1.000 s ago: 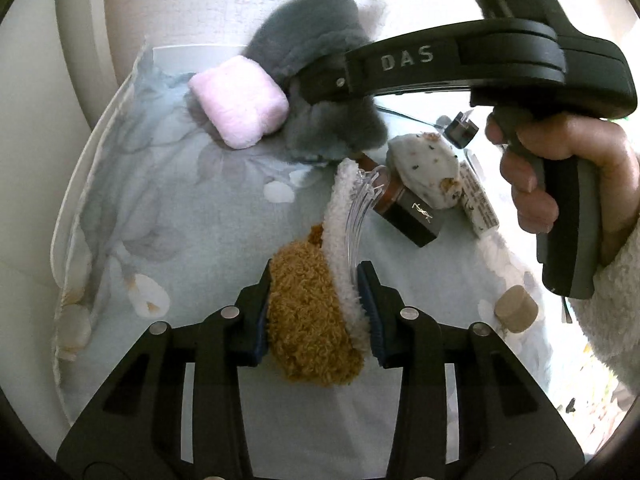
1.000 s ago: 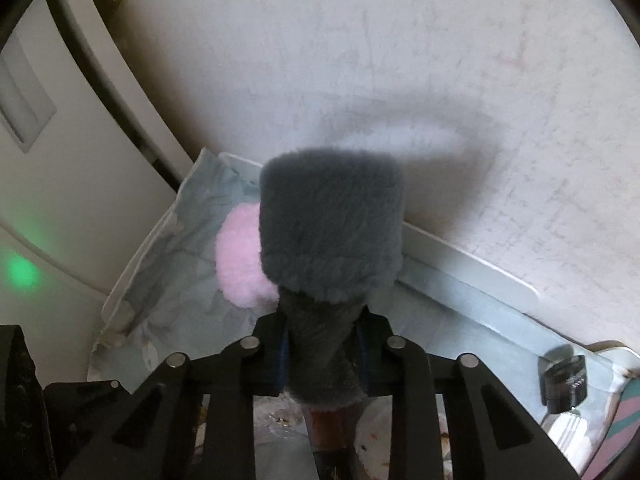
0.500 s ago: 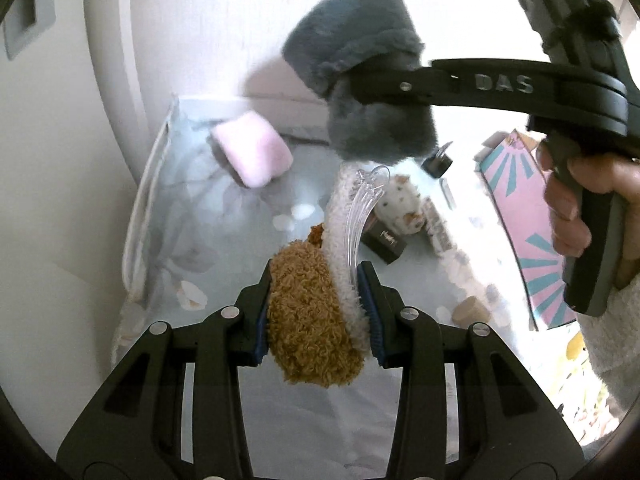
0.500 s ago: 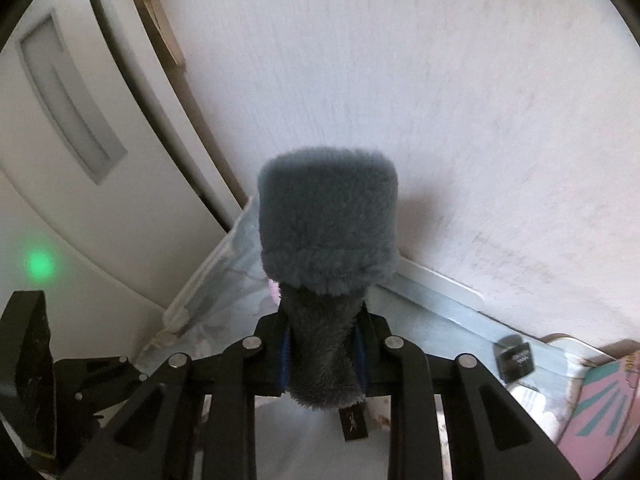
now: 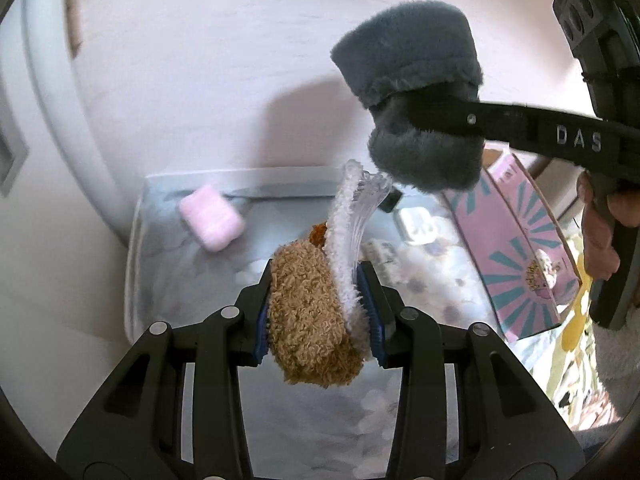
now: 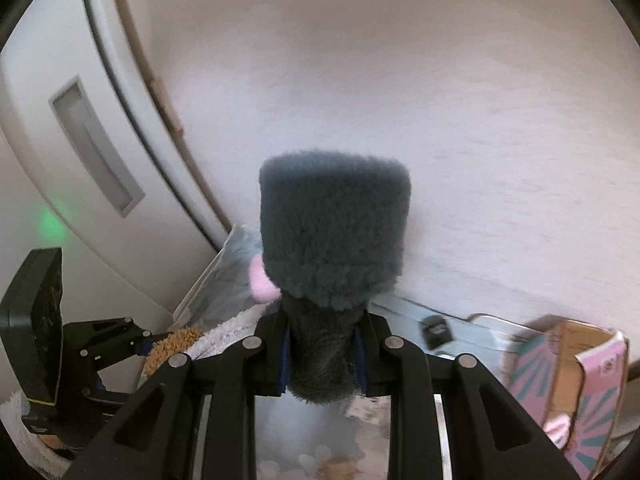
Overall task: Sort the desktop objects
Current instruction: 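Carry brush and grey slipper with both grippers into the cardboard box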
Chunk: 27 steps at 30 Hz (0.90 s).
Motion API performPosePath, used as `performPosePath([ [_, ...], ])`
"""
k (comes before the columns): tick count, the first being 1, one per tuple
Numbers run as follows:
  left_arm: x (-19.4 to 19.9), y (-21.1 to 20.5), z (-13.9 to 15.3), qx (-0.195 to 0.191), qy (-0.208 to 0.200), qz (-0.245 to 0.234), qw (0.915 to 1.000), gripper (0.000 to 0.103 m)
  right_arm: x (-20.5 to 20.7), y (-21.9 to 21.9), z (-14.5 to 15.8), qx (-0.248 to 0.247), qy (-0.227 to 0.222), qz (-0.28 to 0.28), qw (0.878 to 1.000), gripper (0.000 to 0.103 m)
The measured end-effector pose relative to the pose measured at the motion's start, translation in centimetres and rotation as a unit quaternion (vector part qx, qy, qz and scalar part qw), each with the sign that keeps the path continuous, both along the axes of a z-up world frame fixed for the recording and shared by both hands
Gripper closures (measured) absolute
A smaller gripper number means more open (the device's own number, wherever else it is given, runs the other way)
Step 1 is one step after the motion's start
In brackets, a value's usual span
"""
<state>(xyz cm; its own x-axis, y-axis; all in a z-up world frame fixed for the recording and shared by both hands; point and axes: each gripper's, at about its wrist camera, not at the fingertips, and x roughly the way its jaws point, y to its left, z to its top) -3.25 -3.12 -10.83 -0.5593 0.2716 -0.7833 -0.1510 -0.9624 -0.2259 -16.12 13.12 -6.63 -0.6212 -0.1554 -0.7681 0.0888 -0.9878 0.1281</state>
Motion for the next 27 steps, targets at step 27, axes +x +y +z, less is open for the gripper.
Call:
performPosePath([
  [27,-6.7,18.0,6.2,-0.006,0.063,-0.176,0.9824,0.068,11.3,16.8,4.5,0.015,0.026,-0.220,0.975,0.080],
])
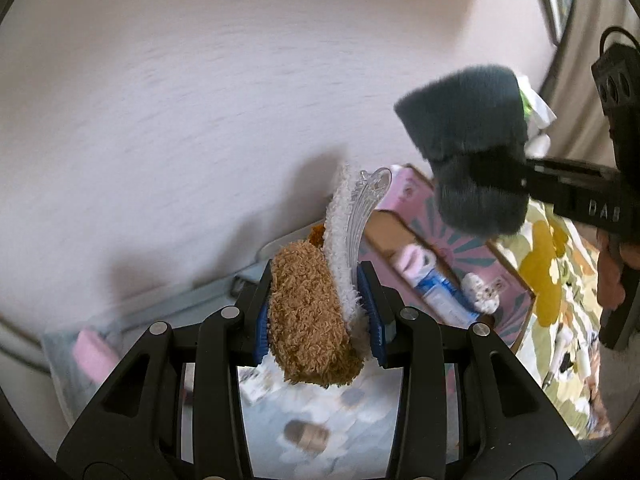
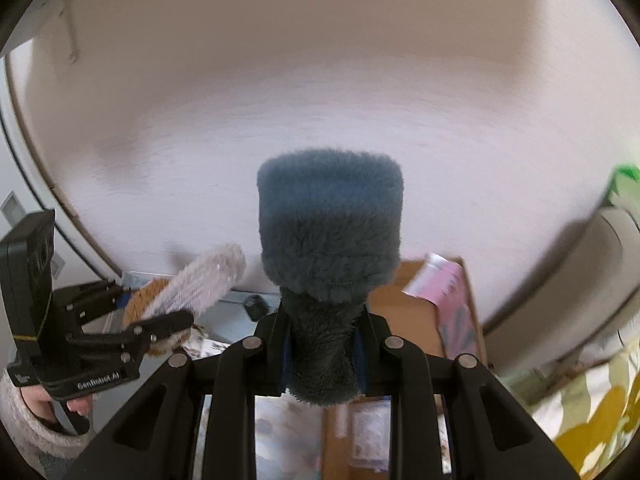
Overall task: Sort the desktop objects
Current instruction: 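Carry brush and grey slipper with both grippers into the cardboard box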
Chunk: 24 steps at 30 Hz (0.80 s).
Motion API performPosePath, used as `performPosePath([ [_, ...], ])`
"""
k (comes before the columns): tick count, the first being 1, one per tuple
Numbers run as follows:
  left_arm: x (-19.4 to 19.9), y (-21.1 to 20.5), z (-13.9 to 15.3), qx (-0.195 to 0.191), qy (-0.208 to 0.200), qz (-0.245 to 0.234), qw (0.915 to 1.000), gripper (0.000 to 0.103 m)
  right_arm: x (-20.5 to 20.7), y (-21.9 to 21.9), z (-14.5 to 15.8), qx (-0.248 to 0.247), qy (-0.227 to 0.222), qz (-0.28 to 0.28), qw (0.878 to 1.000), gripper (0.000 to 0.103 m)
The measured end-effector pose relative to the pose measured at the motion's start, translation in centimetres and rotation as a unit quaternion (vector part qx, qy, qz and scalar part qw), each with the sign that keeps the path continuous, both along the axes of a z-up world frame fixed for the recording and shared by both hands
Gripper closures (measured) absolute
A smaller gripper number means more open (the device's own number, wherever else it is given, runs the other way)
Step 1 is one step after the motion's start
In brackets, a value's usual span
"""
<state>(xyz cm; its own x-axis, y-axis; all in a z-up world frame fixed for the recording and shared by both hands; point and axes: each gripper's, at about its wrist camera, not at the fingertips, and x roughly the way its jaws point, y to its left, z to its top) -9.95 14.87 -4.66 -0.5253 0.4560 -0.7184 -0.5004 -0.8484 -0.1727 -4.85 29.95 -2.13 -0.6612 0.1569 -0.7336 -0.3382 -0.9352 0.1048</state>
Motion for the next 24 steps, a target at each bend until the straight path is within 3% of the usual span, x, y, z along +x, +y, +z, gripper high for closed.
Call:
performPosePath([
  [11,-3.6,10.6,-0.7,-0.012,-0.012,-0.064,0.9978,0.068,6.2,5.1,-3.2,-0.045,-0.021,-0.070,0.996,0.080],
  [19,-5.6,17.5,-4.9,-0.024,-0.051,-0.078,0.9954,0.068,9.1,6.9,-6.6,-0.087,-0.064,-0.079,0.991,0.080],
  [24,-6.7,18.9,-7.1,-0.054,-0.062,-0.064,0.9945,0.068,8.5,6.1,-7.9,-0.085,-0.069,-0.071,0.991,0.080],
])
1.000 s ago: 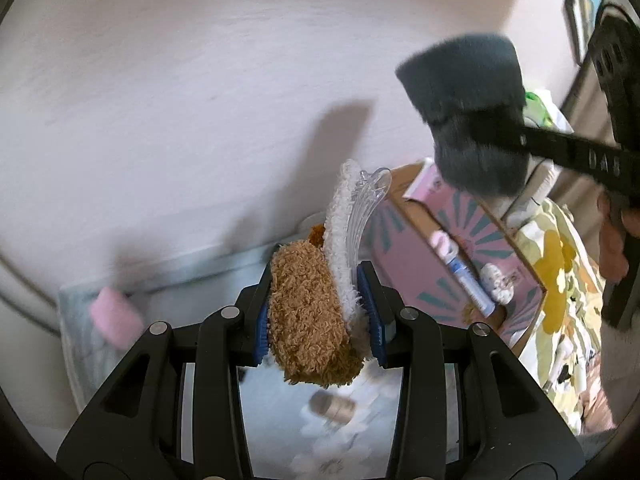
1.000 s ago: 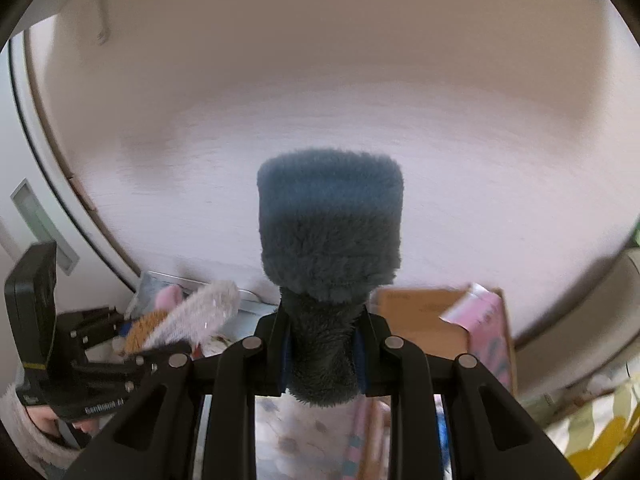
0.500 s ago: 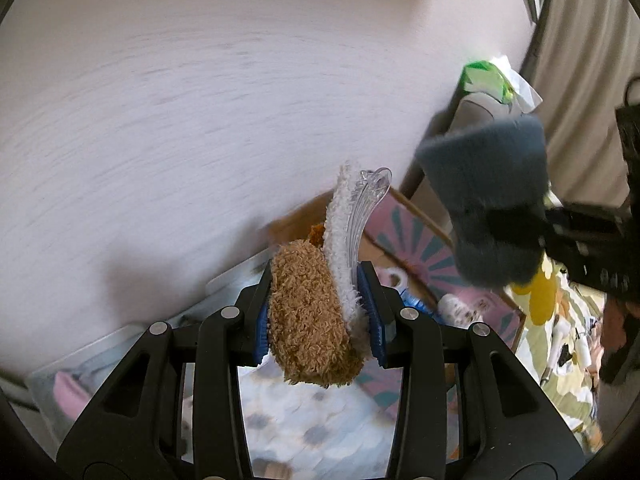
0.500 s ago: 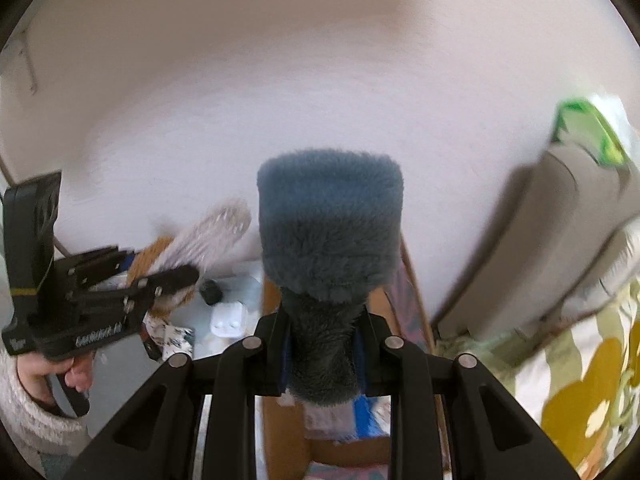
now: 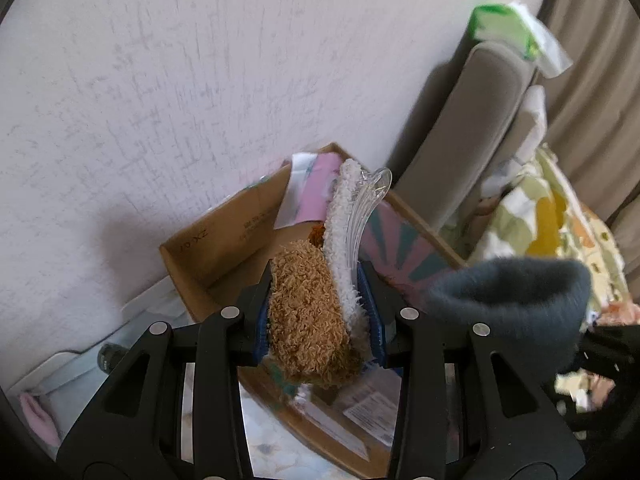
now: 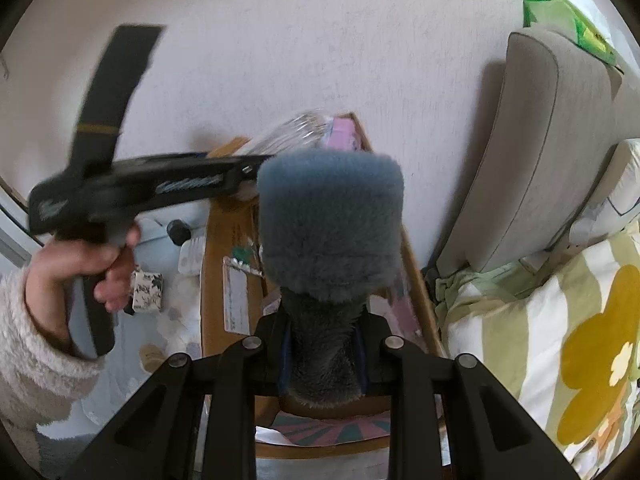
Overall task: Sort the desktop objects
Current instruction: 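Carry brush and grey slipper with both grippers into the cardboard box, then open both grippers to release brush and slipper, withdraw toward tray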
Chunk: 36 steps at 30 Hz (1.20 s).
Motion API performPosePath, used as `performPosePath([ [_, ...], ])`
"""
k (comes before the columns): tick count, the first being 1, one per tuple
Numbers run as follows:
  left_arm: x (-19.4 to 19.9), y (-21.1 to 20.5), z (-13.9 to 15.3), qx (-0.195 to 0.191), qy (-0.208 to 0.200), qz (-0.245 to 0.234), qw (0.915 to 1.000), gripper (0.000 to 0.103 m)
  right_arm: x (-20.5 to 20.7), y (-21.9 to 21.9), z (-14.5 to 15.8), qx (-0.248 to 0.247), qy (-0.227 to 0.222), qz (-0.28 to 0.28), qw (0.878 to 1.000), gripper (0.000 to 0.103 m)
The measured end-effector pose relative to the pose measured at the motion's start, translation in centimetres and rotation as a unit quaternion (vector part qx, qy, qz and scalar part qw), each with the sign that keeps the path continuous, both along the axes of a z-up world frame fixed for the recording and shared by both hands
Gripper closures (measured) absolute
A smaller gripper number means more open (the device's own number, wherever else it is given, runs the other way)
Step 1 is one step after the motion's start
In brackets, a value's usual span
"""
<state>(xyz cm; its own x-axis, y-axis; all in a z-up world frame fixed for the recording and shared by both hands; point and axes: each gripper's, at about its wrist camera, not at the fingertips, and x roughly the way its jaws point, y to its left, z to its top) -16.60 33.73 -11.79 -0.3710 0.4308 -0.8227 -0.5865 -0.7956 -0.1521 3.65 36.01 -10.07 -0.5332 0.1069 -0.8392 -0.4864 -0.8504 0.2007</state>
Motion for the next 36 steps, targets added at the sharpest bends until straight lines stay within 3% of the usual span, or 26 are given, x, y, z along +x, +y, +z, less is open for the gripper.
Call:
performPosePath([
  [7,-0.9,0.2,-1.8,-0.016,-0.010,0.013,0.9997,0.068,-1.7,-1.3,0.2,-0.008,-0.009,0.023,1.000,0.079],
  [10,-0.8,-0.2,-1.6,-0.015,-0.011,0.023,0.9996,0.065,-2.2,-1.2,-0.5,-0.008,-0.016,0.014,1.000,0.065],
  [11,-0.8,-0.2,-1.5,-0.018,-0.012,0.027,0.9994,0.057,-2.4,-1.2,-0.5,-0.013,-0.018,0.012,1.000,0.049],
  [12,-0.9,-0.2,-1.5,-0.022,-0.014,0.032,0.9991,0.029,-2.4,-1.1,-0.8,-0.012,-0.016,0.008,1.000,0.032],
  [13,-0.9,-0.2,-1.3,-0.028,-0.014,0.037,0.9988,0.009,-2.4,-1.3,-0.7,-0.007,-0.012,0.005,1.000,0.026],
  [14,-0.8,-0.4,-1.0,-0.027,-0.007,0.039,0.9989,0.001,-2.3,-1.4,-0.5,0.000,-0.008,0.006,1.000,0.023],
  [16,-0.3,-0.8,-0.4,-0.027,0.008,0.040,0.9988,0.000,-2.2,-1.9,-0.3,0.017,-0.006,0.010,1.000,0.023],
  [25,2.2,-5.0,1.1,-0.019,-0.004,0.042,0.9989,0.000,-1.2,-3.8,-0.2,0.050,-0.005,0.009,0.999,0.023],
  [29,3.8,-7.6,2.4,-0.028,0.008,0.046,0.9985,0.000,-1.0,-4.4,1.1,0.045,-0.003,0.004,0.999,0.023],
  [32,4.8,-10.4,3.6,-0.013,0.016,0.062,0.9979,0.000,-0.3,-5.0,2.8,0.042,0.033,0.001,0.999,0.023],
  [36,5.8,-13.8,5.1,0.000,0.030,0.087,0.9957,0.000,-0.6,-6.0,3.8,0.062,0.032,-0.006,0.998,0.023],
])
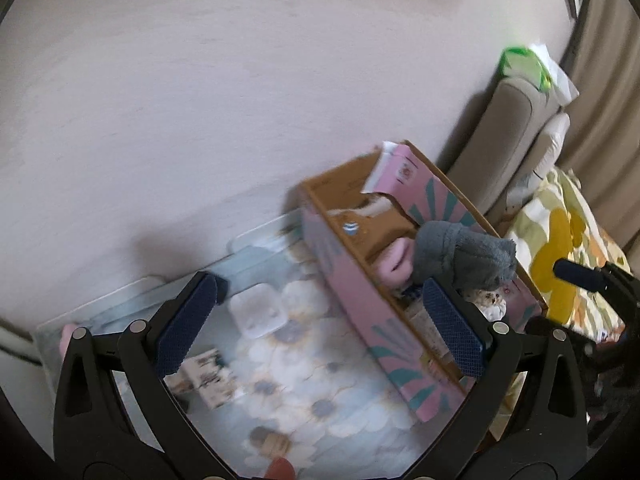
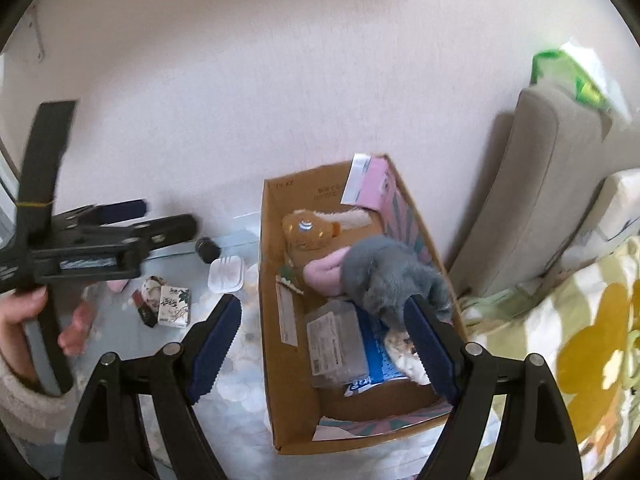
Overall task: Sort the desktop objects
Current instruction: 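Open both grippers to release brush and slipper, withdraw toward tray, then grasp pink fuzzy block with left gripper while right grasps printed tissue pack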
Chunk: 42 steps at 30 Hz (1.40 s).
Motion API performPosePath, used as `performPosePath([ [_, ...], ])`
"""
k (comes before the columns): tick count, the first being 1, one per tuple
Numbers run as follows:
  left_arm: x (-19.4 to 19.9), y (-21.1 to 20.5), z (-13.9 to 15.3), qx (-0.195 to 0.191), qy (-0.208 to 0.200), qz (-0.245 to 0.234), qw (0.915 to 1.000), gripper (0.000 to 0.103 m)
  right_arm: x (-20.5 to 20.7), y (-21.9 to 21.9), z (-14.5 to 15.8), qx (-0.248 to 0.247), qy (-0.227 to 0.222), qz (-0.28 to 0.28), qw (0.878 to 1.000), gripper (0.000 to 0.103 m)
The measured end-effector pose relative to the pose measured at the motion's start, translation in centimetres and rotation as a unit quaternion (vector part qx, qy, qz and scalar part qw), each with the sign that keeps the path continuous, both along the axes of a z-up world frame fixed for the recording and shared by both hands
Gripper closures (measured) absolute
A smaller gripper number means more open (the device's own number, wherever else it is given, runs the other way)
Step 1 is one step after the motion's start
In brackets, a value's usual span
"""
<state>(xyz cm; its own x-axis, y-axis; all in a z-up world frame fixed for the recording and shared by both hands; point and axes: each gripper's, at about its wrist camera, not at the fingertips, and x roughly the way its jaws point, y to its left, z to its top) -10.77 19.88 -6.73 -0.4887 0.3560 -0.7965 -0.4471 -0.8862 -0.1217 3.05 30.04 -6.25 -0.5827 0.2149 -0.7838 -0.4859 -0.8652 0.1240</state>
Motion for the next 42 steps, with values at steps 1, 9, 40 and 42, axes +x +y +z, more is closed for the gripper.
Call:
performPosePath([
  [1,0.2,-1.1,0.3,0.001,0.003,0.009,1.0000,0.000,-0.2,-0.2,0.0,-0.004,0.001,0.000,1.000,0.023],
  [9,1.4,-8.1,1.3,0.016,0.016,0.064,0.9977,0.000,-1.8,-2.6,0.2,-0.019,0.012,0.018,1.000,0.023],
  [40,4.8,-27.9,-6.4,0.018,-0.012,0.240,0.9704,0.001,-11.2,-12.8,-6.5,-0.048,-0.012,0.149,0.988,0.023],
  [42,3.4,-28.2,-7.9,0.016,-0.018,0.245,0.9693,0.001,-12.3,-12.9,-8.1,-0.065,-0.012,0.153,0.986,0.023],
])
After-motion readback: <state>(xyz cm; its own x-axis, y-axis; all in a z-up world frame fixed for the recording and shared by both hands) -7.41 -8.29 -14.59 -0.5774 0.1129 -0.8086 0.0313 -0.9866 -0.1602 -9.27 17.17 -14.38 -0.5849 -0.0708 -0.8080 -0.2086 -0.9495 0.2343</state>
